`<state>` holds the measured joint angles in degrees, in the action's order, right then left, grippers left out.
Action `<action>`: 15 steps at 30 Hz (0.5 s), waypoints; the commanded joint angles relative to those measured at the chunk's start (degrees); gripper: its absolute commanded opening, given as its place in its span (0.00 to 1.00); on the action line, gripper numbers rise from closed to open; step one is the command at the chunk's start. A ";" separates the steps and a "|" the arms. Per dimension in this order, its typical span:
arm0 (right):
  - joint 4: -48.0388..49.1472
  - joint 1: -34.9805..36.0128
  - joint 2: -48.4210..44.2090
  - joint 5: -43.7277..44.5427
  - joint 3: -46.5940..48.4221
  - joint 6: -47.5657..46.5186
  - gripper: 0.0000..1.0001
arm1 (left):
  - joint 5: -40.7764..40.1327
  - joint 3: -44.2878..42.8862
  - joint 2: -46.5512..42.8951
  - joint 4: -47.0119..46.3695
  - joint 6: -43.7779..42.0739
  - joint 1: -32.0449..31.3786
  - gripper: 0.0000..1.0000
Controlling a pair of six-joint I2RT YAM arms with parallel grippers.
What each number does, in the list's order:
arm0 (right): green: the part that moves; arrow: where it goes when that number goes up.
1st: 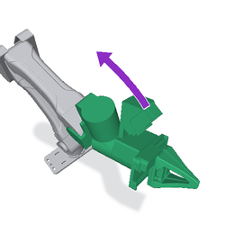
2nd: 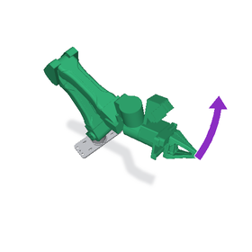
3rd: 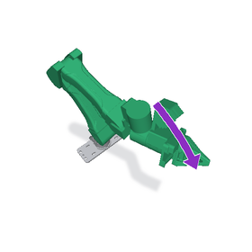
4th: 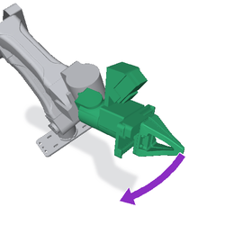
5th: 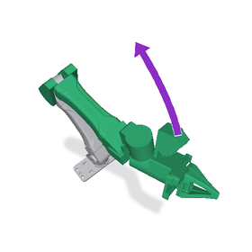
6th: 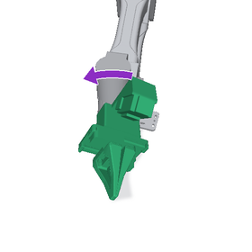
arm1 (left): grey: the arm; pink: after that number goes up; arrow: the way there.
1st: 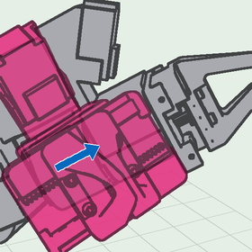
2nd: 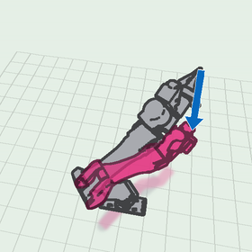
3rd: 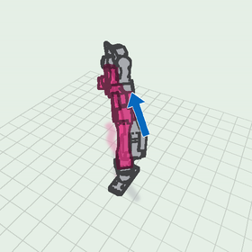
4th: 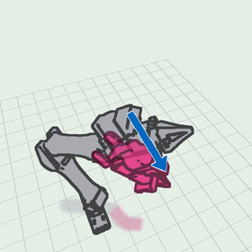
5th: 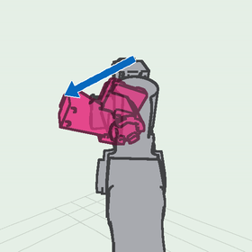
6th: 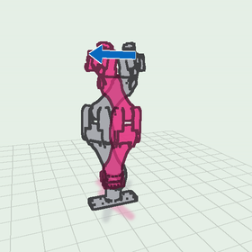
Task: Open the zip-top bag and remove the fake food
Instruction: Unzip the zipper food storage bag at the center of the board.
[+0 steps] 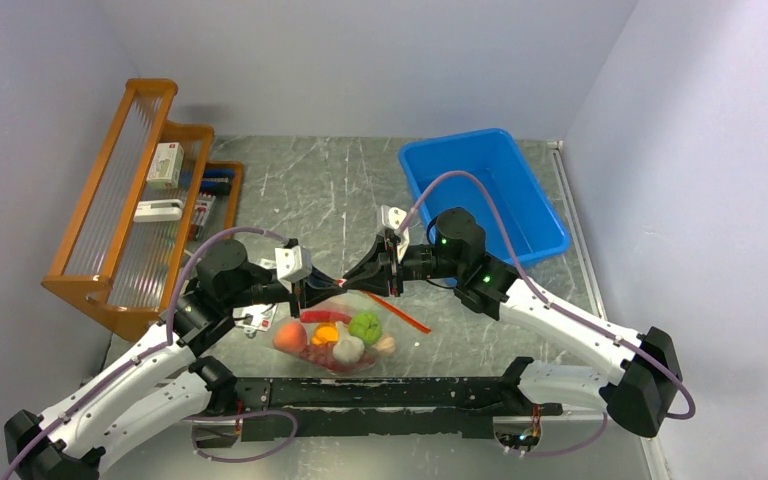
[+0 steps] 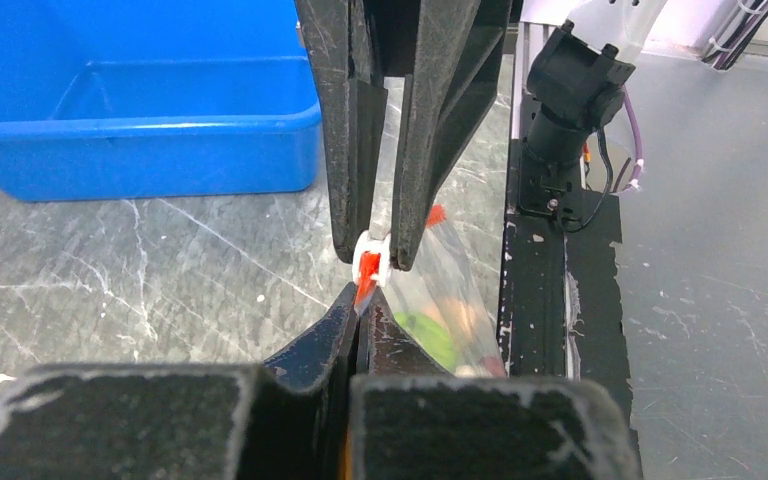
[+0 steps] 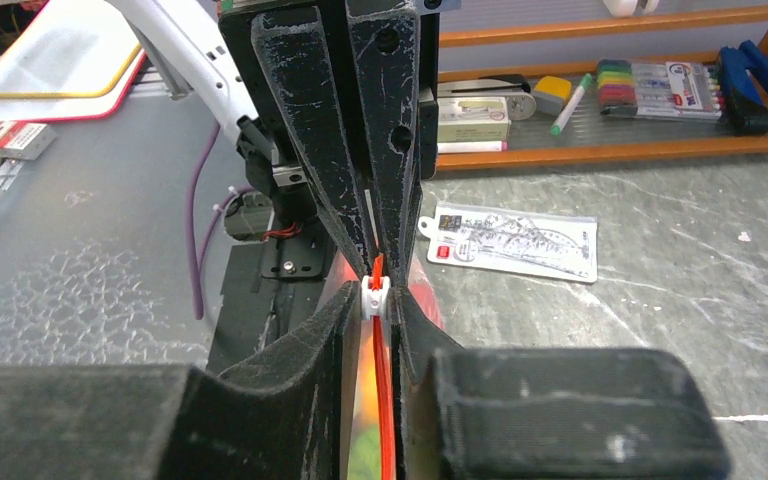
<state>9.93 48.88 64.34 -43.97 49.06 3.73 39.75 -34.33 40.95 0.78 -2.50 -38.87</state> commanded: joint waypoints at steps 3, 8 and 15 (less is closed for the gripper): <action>0.15 0.43 -0.01 0.58 -0.64 -0.07 0.18 | -1.07 -1.05 -0.48 -1.64 0.47 0.20 0.07; -0.06 0.42 0.31 1.42 -0.52 -0.08 0.20 | -0.86 -1.76 0.37 -1.53 0.09 0.23 0.07; -1.42 0.45 -0.90 3.03 -1.30 -0.96 0.00 | -3.22 -1.89 -0.54 -0.55 -0.08 0.25 0.07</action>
<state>9.15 48.95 64.53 -42.41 49.04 3.79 39.18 -34.33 41.52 0.73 -2.52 -38.83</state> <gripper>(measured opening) 0.045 0.075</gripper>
